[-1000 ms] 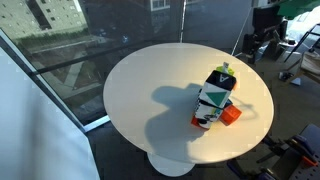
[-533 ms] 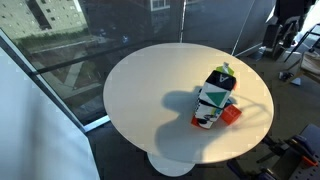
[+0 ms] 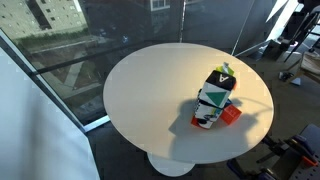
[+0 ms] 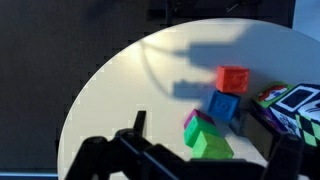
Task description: Pick up the lime green block and put it on the green block
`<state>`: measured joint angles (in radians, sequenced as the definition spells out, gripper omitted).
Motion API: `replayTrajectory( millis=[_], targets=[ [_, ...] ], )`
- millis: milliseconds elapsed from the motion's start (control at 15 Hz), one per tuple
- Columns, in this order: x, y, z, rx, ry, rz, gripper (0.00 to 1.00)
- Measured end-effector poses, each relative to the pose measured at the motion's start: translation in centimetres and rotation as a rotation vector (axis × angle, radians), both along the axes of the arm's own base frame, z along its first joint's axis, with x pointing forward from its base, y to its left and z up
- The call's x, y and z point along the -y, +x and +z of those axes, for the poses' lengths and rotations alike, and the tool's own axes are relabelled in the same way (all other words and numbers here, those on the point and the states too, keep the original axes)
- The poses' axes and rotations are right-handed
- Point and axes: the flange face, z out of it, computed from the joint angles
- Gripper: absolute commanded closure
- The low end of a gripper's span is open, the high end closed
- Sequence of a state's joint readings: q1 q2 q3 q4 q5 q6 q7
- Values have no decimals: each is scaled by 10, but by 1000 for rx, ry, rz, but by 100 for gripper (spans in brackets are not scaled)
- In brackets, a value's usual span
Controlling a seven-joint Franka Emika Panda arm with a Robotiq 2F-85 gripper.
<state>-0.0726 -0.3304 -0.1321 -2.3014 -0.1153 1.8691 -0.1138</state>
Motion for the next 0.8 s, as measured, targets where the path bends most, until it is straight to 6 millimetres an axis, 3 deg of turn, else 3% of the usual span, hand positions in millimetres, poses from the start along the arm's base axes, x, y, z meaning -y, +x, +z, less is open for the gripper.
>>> replayTrajectory(
  millis=[800],
  targets=[
    [-6,-27,23,136,50,-57,0]
  ],
)
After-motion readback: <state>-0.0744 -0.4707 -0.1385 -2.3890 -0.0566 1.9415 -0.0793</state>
